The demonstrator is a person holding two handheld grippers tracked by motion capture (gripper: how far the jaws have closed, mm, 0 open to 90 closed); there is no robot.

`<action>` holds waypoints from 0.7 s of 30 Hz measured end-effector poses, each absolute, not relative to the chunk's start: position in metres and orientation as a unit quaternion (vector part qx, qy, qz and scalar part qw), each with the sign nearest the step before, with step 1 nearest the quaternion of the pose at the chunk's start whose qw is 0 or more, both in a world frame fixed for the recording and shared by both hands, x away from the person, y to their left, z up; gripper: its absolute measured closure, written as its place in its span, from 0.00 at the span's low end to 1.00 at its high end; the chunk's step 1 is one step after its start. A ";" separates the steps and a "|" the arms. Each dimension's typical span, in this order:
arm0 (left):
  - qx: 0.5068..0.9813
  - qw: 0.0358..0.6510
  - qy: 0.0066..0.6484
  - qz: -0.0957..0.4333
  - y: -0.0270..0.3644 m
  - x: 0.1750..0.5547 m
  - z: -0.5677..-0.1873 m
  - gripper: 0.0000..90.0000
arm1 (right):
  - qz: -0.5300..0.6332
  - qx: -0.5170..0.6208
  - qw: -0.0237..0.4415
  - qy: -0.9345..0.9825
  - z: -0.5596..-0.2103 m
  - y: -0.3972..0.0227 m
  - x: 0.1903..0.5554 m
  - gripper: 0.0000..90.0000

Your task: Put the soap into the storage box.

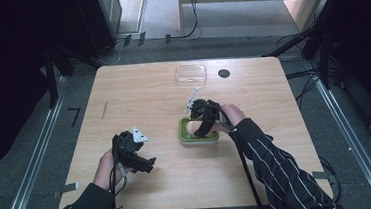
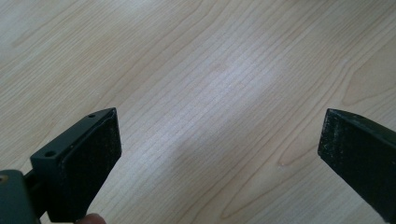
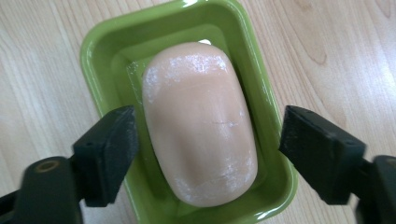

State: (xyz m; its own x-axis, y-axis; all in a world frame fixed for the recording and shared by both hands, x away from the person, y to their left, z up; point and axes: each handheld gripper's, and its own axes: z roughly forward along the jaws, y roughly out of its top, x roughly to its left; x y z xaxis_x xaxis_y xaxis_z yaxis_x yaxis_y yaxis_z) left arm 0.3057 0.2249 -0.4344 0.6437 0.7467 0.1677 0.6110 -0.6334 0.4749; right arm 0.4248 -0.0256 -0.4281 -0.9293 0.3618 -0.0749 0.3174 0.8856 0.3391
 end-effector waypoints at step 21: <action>0.887 0.191 0.382 0.177 0.225 0.306 -0.434 0.00 | 0.186 0.228 0.088 0.952 -0.400 -0.056 0.410 0.11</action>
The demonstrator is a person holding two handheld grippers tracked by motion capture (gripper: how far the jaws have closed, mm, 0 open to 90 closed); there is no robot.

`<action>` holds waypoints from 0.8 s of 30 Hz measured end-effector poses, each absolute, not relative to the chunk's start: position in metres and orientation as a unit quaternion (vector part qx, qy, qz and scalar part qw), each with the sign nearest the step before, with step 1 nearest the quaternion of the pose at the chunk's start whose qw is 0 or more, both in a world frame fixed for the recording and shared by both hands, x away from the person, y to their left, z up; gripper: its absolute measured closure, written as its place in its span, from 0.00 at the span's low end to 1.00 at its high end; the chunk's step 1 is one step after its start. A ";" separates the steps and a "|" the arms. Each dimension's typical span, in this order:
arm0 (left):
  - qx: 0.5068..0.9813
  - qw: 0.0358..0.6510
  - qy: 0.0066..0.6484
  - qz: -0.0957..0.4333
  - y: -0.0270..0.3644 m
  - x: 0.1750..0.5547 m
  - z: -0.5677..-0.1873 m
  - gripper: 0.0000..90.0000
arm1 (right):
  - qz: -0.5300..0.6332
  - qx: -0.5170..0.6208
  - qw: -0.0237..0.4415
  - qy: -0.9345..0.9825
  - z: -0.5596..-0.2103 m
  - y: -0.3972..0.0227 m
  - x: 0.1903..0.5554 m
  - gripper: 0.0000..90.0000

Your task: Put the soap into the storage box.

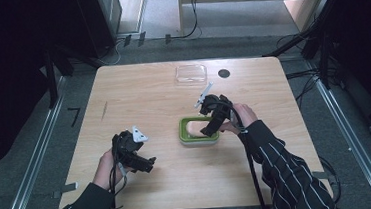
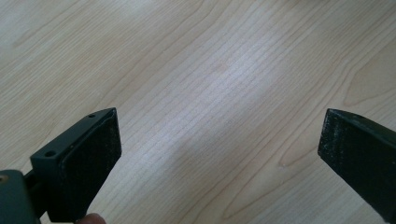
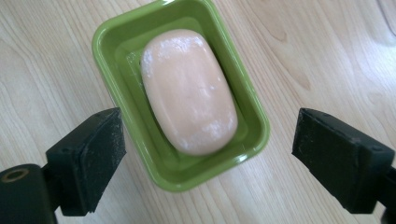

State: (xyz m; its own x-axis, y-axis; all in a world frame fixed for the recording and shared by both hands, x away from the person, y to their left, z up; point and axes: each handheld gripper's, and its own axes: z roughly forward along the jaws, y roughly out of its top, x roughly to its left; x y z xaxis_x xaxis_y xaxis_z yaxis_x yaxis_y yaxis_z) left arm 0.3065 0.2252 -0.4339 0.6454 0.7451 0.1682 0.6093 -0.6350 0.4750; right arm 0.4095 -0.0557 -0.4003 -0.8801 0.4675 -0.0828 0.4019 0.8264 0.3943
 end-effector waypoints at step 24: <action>0.887 0.194 0.381 0.177 0.225 0.306 -0.433 0.00 | 0.181 0.277 0.107 0.938 -0.402 -0.105 0.378 0.05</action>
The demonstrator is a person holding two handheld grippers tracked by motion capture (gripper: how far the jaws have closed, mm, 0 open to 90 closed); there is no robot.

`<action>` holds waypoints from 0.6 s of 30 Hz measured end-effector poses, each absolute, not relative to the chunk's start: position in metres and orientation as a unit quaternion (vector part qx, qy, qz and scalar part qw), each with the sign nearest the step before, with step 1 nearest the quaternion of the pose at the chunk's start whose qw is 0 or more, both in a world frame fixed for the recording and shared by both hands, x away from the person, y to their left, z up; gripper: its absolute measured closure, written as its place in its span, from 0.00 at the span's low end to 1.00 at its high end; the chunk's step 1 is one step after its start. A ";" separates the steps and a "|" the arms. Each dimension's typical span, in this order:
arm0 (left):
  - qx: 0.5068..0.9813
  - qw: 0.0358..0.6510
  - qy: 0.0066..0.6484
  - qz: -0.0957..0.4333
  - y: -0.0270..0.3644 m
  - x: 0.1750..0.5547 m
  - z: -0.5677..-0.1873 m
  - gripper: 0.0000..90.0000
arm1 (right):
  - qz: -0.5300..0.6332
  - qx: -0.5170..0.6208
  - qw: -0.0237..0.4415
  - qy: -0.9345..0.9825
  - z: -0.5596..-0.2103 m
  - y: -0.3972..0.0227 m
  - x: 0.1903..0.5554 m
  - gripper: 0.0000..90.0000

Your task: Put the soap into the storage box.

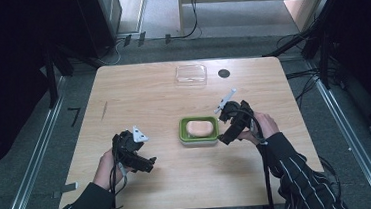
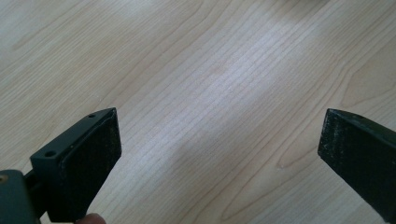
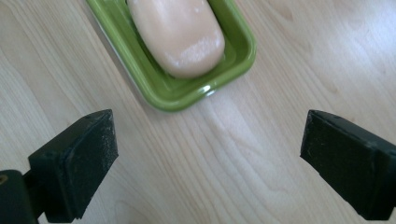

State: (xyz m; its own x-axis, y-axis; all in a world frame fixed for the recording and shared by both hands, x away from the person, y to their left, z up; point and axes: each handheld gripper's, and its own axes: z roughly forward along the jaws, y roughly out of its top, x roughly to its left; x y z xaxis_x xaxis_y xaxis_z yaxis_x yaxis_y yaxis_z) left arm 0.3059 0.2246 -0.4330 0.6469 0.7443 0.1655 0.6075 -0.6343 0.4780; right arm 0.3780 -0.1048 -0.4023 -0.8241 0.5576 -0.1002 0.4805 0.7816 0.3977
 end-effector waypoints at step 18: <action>0.887 0.195 0.379 0.177 0.223 0.306 -0.433 0.00 | 0.160 0.314 0.102 0.930 -0.419 -0.143 0.341 0.05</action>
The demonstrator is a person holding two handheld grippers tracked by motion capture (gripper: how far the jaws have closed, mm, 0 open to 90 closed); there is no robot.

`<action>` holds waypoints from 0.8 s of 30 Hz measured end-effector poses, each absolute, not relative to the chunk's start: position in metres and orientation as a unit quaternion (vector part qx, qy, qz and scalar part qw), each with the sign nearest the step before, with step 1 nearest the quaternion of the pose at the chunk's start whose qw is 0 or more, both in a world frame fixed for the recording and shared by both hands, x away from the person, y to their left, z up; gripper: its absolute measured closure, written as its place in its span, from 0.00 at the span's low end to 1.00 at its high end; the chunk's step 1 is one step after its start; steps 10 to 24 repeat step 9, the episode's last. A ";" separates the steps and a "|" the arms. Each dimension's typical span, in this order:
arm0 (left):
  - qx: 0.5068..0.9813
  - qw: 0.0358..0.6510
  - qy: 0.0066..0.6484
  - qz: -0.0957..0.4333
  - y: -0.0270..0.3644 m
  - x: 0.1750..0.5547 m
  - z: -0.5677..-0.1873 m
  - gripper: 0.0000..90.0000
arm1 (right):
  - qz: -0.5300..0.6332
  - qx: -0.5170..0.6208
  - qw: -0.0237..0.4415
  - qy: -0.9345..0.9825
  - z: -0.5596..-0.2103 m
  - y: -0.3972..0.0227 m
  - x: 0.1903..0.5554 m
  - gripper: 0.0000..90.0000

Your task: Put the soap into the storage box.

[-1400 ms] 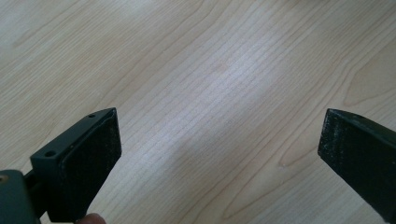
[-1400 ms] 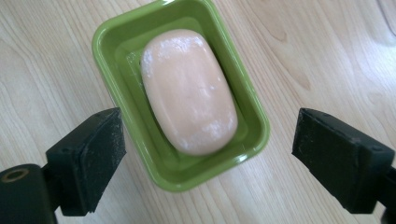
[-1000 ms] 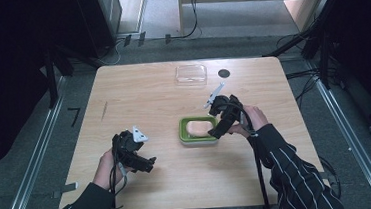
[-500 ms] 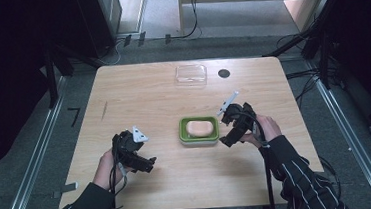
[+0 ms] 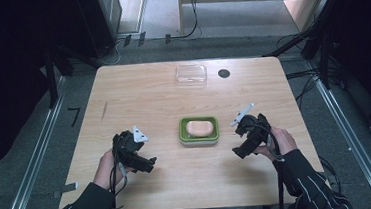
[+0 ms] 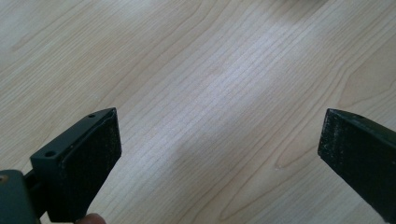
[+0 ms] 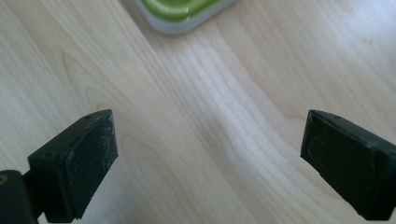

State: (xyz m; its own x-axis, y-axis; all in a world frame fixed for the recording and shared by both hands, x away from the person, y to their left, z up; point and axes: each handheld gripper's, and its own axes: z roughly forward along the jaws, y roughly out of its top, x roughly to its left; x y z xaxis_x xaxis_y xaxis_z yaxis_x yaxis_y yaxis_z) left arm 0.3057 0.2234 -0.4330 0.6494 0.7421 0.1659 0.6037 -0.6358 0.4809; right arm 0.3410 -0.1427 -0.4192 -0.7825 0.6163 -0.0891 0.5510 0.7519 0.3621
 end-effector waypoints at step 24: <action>0.888 0.193 0.379 0.178 0.222 0.306 -0.433 0.00 | 0.153 0.322 0.096 0.929 -0.427 -0.157 0.333 0.04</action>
